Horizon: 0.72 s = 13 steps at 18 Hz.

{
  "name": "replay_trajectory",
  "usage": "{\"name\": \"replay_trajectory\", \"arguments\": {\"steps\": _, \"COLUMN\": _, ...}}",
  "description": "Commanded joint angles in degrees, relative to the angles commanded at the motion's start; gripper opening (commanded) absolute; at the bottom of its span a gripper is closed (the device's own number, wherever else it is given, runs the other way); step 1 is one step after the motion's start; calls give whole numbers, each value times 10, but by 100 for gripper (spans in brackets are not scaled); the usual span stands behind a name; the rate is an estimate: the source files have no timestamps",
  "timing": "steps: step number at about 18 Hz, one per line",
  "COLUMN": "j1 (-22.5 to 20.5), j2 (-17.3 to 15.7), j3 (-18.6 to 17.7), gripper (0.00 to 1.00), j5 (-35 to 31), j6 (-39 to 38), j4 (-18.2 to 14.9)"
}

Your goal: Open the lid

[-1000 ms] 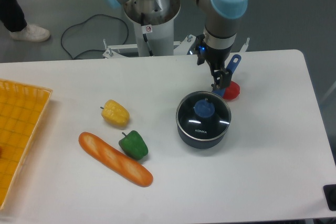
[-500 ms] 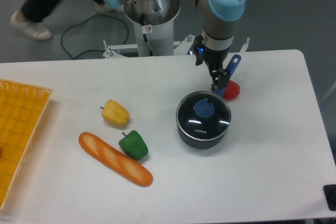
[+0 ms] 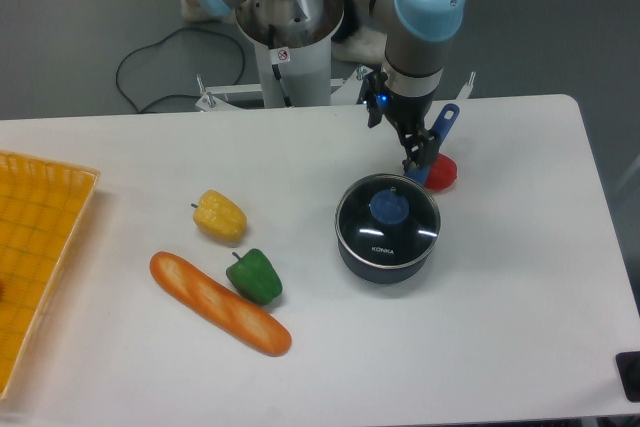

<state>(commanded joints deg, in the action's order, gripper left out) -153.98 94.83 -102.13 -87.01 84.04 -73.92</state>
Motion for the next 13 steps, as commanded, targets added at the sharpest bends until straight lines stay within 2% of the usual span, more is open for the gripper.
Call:
{"name": "replay_trajectory", "arguments": {"steps": 8, "j1": -3, "j2": 31, "j3": 41, "gripper": 100, "j5": 14, "j6": -101, "j4": 3}}
{"name": "replay_trajectory", "arguments": {"steps": 13, "j1": -1, "j2": 56, "j3": 50, "gripper": 100, "j5": 24, "j6": -161, "j4": 31}}
